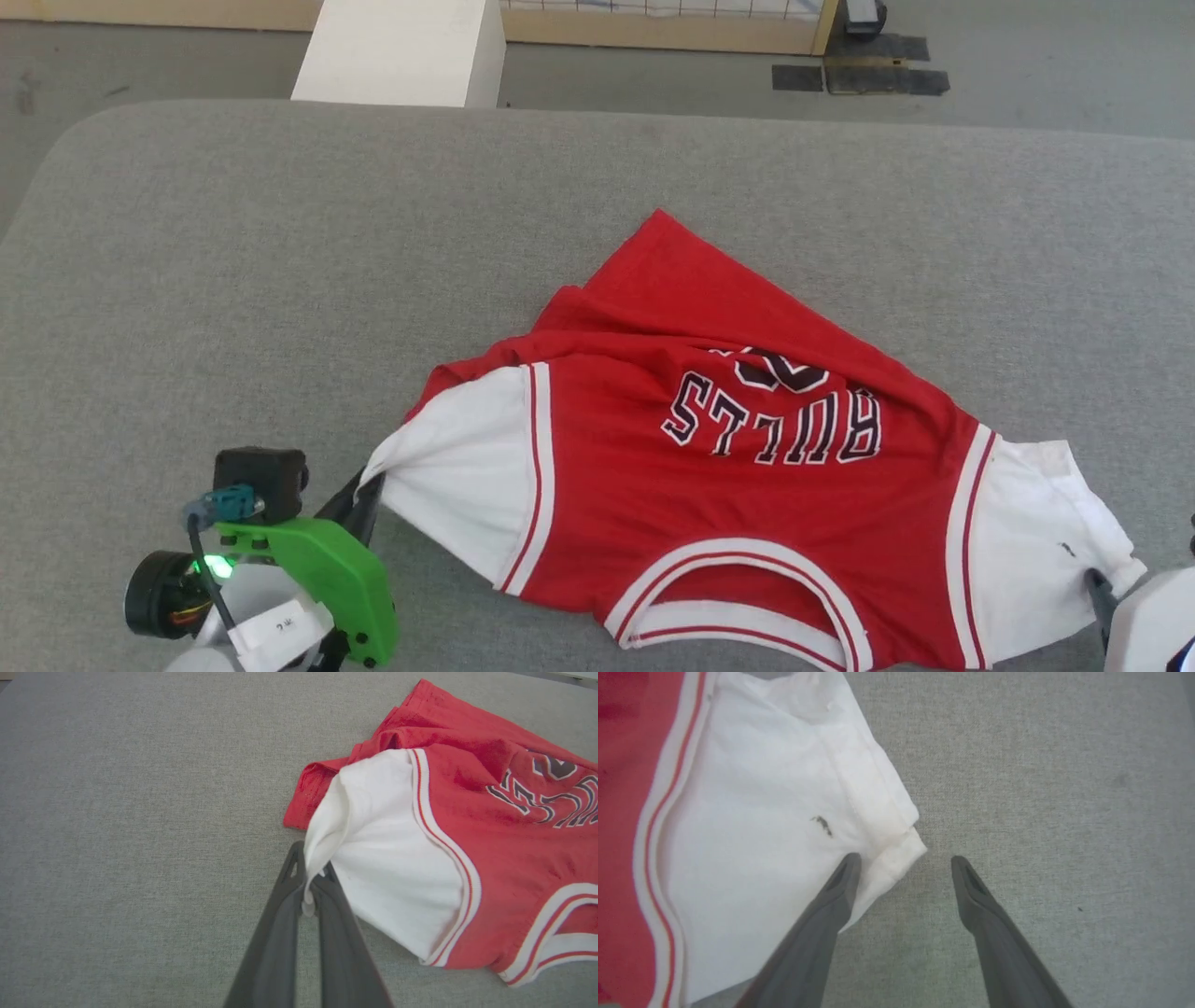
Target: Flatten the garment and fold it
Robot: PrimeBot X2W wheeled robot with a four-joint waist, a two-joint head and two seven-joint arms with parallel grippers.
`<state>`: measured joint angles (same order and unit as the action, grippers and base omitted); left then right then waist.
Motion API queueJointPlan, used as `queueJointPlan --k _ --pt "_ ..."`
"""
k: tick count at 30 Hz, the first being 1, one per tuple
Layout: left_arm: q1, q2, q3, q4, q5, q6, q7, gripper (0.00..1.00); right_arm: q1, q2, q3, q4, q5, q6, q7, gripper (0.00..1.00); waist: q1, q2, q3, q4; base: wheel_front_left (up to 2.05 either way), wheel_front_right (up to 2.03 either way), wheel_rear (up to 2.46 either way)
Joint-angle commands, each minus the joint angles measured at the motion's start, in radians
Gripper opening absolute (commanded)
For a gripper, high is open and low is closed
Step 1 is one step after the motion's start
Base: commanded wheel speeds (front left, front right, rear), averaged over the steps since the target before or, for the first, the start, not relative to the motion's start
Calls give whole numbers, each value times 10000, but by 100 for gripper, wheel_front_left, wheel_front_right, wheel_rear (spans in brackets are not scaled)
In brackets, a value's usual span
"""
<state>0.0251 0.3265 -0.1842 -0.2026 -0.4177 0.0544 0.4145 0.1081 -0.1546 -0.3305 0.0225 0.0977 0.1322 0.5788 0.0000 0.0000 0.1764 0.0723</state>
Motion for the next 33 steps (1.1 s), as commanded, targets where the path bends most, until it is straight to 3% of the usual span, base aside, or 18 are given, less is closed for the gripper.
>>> queueJointPlan --k 1,8,9,10,19,24,33 --pt "98 54 -43 -81 29 24 35 0 -286 -75 -32 91 -17 -15 37 100 0 0 103 70 0 0 0" --pt "-29 26 -192 -88 9 -1 90 0 -457 23 298 823 -143 -15 224 100 0 0 331 237 0 0 0" --pt "-40 26 -207 -69 3 -8 91 0 -443 45 379 923 -127 -15 263 41 0 0 338 254 0 0 0" --pt "-51 30 -218 -40 -3 -15 90 0 -423 52 481 1019 -109 -15 291 0 0 0 334 270 0 0 0" --pt "17 187 -2 116 -81 -5 -179 0 -668 -64 564 465 324 -15 -181 0 0 0 -295 52 0 0 0" --pt "-108 274 289 -251 -247 -90 -583 0 -1148 -149 626 -897 1542 -15 -172 0 0 0 -814 -194 0 0 0" --pt "-1494 636 1129 -2006 -571 -252 -1021 0 -2937 -924 613 -3014 3964 -15 160 0 0 0 -1560 -491 0 0 0"
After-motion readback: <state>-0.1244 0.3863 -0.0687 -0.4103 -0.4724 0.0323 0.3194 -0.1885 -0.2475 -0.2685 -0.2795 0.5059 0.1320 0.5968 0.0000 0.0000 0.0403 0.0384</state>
